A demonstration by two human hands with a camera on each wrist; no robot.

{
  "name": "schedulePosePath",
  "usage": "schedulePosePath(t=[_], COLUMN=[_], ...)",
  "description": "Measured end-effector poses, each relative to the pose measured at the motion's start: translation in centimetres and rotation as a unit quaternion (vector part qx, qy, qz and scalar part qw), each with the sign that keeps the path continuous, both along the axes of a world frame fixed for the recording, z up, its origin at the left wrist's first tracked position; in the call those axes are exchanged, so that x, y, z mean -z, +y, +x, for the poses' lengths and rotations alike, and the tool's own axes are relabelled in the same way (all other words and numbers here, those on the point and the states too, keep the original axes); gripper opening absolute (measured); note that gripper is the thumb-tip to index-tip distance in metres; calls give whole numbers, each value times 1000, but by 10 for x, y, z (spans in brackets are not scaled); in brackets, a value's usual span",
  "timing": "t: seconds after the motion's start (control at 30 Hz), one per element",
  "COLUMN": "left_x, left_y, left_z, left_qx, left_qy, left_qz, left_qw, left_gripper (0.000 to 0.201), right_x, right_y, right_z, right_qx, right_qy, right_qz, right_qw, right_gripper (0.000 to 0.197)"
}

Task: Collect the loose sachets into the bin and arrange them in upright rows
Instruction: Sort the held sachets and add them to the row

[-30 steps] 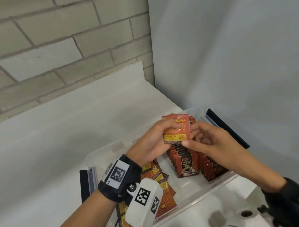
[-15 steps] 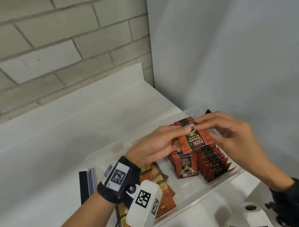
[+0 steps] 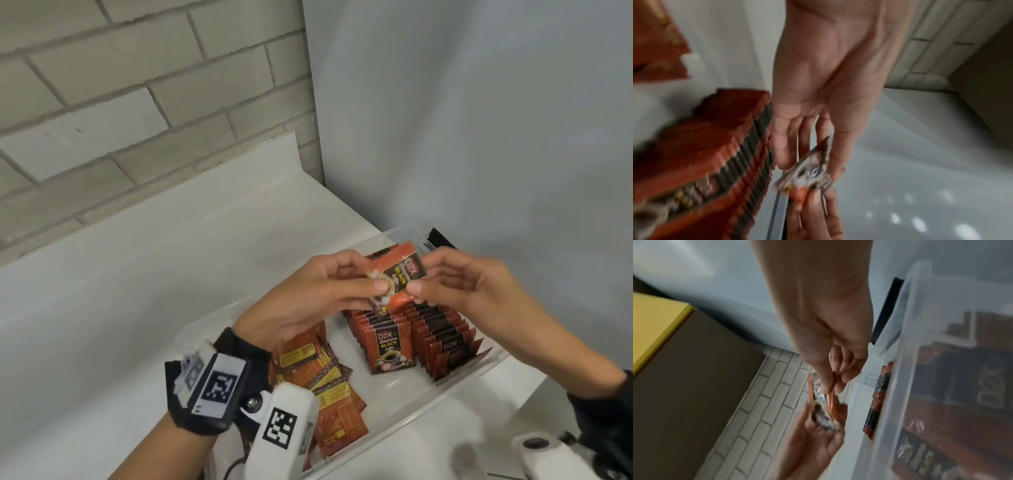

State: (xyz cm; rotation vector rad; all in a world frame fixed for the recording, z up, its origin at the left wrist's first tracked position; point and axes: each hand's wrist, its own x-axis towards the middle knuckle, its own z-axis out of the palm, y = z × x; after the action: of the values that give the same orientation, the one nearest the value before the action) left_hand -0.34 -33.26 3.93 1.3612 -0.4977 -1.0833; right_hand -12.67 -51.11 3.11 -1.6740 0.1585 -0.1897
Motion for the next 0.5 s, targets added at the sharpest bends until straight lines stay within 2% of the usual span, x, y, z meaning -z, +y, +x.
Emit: schedulePosePath(t=[0.07,0.13,0.2,0.3,0.4,0.47,0.5], left_x=[-9,-14,-12,-5,-1,1,2], left_y=[9,15,17,12,3,-3,-6], left_z=[3,9,14,16,13,10,9], left_qx=[21,25,33,78,120,134,137], left_qy=[-64,-116,-185,-302,-332,-345,-350], left_qz=[37,90,155,243,286,304,310], left_qw=[997,989,970,918,891,878,873], left_gripper=[31,28,19,11,10,11,10], right_x=[1,7,16,24,23,22,23], right_y=[-2,0,5,14,17,19,19], right_z=[-3,-5,-4,1,5,6,6], right_qx=[-71,-148,-207,-256,-263,-266,-257], right_qy=[-1,16,25,36,62,26,2], right_qz=[-137,-296,-409,-503,-553,-578,-599], right_qw=[988,943,889,825,788,771,758], right_gripper=[8,5,5,15,19,14,18])
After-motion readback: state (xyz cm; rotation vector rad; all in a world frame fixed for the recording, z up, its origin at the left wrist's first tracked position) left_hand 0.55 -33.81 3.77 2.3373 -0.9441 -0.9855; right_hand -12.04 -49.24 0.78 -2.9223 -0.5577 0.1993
